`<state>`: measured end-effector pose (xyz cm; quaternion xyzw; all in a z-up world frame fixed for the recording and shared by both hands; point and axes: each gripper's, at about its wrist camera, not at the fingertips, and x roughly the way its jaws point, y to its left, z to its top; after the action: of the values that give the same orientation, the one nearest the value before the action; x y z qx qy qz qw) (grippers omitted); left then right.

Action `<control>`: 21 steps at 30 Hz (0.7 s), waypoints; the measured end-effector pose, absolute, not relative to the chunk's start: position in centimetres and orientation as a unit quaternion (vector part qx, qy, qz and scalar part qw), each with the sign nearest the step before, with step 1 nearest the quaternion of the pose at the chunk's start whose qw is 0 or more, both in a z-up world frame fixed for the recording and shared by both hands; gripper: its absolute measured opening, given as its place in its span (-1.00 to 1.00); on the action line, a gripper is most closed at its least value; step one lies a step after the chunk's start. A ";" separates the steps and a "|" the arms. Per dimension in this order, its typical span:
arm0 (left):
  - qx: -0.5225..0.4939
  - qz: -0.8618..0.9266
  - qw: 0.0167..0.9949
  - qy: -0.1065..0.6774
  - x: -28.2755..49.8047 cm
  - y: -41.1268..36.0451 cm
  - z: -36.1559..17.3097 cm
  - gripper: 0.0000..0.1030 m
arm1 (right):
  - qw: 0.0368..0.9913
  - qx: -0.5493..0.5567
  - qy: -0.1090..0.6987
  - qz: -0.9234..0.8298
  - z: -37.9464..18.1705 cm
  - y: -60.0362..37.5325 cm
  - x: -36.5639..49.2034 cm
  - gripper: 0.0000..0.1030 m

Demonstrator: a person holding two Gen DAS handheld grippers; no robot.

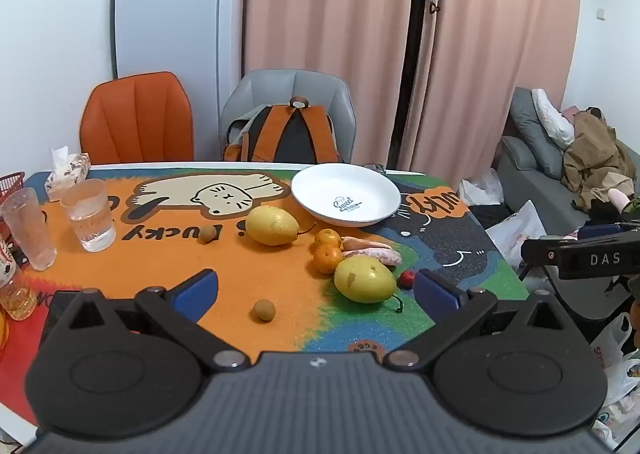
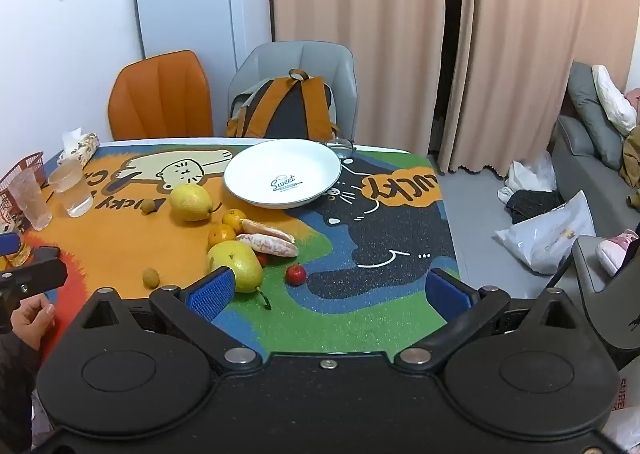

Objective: Organize fruits

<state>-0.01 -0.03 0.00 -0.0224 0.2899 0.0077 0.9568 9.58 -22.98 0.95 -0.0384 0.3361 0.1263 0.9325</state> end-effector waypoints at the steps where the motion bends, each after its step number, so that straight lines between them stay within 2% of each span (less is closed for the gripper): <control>1: -0.027 0.007 0.956 0.292 0.0 0.0 0.0 1.00 | 0.933 -0.043 0.332 0.129 0.9 -22.9 9.5 1.00; 21: -0.038 0.024 0.956 0.290 0.2 0.5 -0.2 1.00 | 0.930 -0.025 0.350 0.111 0.4 -23.5 10.0 1.00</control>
<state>0.18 0.53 -0.18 -0.0378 0.2904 0.0244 0.9558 9.97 -23.53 0.36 -0.0247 0.3496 0.1114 0.9299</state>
